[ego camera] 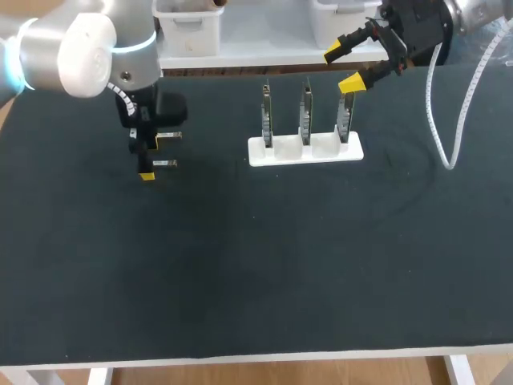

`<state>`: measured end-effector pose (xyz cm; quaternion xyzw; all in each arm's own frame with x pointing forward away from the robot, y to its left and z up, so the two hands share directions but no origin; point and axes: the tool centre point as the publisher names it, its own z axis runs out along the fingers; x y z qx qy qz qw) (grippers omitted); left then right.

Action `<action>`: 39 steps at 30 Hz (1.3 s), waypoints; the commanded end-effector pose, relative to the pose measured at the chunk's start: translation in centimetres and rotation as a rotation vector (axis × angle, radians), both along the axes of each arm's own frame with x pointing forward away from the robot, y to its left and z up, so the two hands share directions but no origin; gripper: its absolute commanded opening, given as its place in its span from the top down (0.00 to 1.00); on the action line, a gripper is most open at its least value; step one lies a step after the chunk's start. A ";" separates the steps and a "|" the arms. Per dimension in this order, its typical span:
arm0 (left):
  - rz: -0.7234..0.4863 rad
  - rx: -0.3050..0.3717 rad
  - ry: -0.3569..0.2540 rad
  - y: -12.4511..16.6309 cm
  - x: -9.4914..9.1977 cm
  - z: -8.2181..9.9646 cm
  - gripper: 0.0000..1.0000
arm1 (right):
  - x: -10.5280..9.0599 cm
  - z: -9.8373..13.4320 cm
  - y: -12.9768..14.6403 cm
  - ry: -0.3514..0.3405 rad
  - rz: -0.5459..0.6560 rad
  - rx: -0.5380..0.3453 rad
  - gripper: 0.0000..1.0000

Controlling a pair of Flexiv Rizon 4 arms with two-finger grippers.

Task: Pick up the optical module with the left hand, and insert it into the network port with the right hand.

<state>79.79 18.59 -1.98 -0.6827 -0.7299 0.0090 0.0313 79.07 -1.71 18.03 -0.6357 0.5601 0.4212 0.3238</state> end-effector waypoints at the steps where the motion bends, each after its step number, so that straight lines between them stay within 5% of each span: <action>1: -0.001 0.002 0.005 0.1 0.3 -0.2 0.00 | -0.1 0.1 0.0 -0.001 -0.002 -0.001 0.00; 3: -0.004 0.003 0.003 0.1 0.3 -0.2 0.06 | -0.1 0.1 0.0 -0.001 -0.002 -0.001 0.00; 4: -0.017 0.002 -0.008 0.1 0.3 -0.3 0.26 | -0.1 0.1 0.0 -0.001 -0.002 -0.001 0.00; 5: -0.020 0.009 -0.010 0.1 0.3 -0.2 1.00 | -0.1 0.1 0.0 -0.001 -0.002 -0.001 0.00; 23: -0.022 0.004 -0.006 -0.1 0.0 -0.2 1.00 | -0.1 0.1 0.0 -0.001 -0.002 -0.001 0.00; 39: -0.069 -0.058 -0.058 -2.1 0.1 4.1 1.00 | -0.1 0.1 0.0 -0.001 -0.002 -0.001 0.00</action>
